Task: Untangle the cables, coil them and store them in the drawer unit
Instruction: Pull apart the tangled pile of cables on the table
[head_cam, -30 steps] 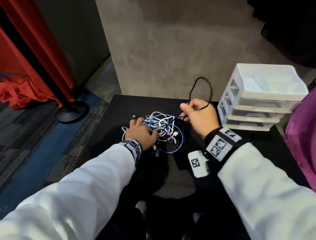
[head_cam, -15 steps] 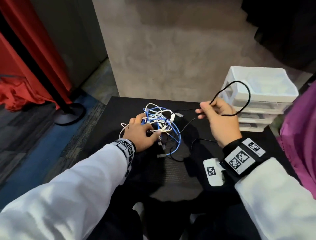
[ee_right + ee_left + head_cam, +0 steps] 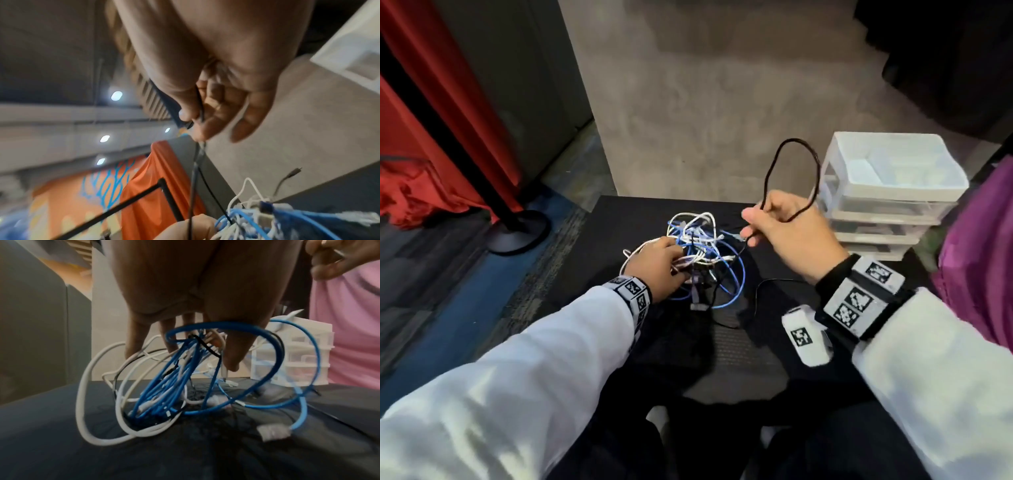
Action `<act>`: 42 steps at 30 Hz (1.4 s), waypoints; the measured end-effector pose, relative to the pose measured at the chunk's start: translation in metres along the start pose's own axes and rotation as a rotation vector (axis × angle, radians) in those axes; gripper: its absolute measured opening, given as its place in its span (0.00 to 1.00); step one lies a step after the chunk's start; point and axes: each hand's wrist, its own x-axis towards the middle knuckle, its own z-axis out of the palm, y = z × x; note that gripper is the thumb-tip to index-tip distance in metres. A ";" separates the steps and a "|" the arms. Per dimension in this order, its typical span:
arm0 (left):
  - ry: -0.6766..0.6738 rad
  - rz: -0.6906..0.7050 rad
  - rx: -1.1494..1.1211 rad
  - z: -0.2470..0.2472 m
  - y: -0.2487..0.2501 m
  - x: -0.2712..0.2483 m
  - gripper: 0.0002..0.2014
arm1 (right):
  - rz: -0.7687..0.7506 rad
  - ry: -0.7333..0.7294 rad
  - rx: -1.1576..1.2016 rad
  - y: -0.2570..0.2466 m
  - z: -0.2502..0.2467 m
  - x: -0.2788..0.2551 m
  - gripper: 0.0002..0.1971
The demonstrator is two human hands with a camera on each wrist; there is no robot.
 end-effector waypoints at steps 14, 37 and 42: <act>-0.143 -0.089 0.091 -0.006 0.007 -0.013 0.16 | 0.049 -0.038 -0.029 0.021 -0.011 0.002 0.08; 0.099 -0.443 -0.327 0.011 0.055 0.004 0.19 | 0.060 -0.326 -0.723 0.051 0.031 -0.004 0.24; 0.077 -0.448 -0.348 0.019 0.049 0.000 0.17 | 0.166 -0.495 -0.889 0.074 0.051 -0.012 0.22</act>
